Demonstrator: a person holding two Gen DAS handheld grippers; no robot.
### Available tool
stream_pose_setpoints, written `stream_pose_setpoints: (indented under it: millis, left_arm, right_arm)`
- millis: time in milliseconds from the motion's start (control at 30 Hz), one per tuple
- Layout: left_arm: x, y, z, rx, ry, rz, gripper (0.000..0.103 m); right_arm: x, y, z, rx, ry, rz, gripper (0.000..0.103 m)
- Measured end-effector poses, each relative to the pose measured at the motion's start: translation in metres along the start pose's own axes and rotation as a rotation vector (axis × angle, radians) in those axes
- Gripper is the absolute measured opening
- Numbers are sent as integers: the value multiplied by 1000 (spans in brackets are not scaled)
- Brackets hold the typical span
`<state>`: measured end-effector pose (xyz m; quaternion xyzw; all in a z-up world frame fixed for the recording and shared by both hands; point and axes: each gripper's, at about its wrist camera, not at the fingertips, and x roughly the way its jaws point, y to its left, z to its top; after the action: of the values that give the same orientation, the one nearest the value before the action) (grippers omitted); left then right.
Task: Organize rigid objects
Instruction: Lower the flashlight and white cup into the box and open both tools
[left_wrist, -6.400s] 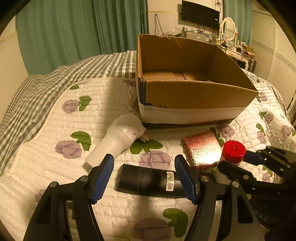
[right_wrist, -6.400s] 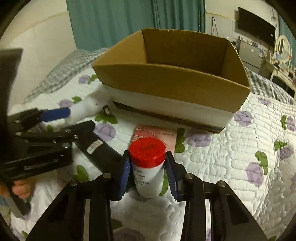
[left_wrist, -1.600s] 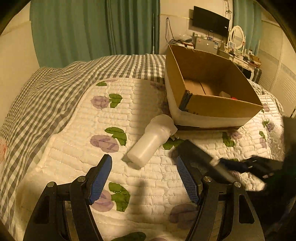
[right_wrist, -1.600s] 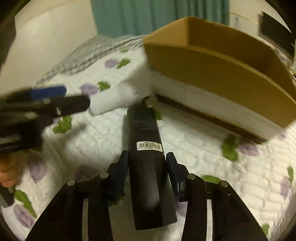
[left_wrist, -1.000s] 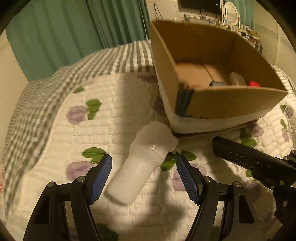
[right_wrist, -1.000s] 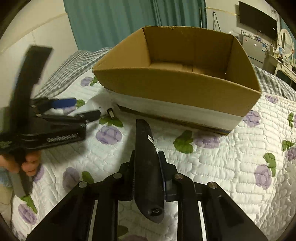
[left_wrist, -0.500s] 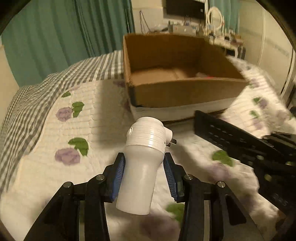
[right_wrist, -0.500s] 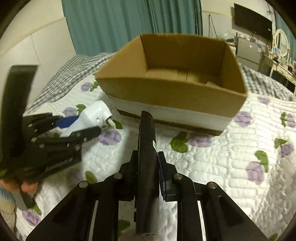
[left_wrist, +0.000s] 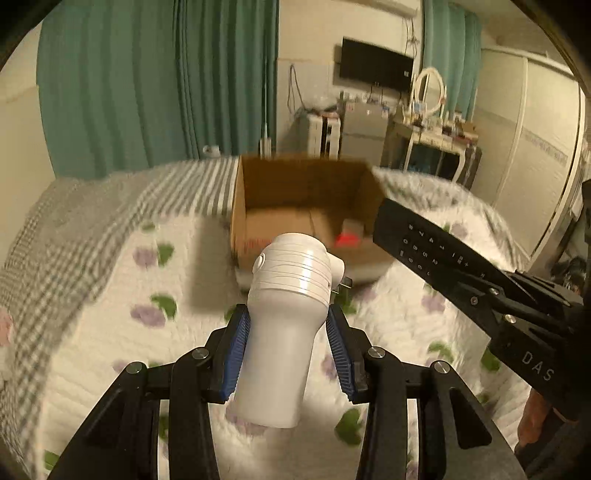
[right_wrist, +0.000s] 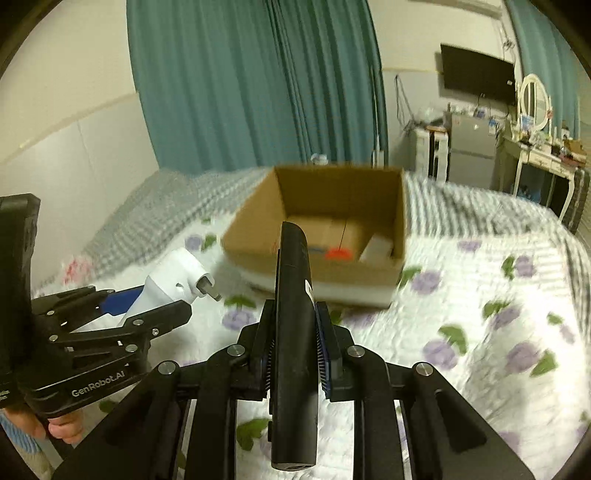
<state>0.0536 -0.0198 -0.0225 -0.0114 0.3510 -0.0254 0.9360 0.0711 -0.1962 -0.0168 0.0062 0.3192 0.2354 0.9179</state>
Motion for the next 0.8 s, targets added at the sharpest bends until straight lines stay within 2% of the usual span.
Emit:
stream_pose_setpoints:
  millis: [233,367,600,800]
  left_arm:
    - [1,-5,61,10,-80,6,43]
    - [23,-5,92,9,-95,19,43]
    - [85,-1,130,27,-80,51,43]
    - [150,8,125,51,-21,67,43]
  right_arm:
    - [-13,-17,64,-32,-102,-13,19]
    - [-2,-28,100,-51,-139,0,19]
    - [58,-49,140,-75,-126,18,19]
    - [126,-65,140,-88,-61,45,19]
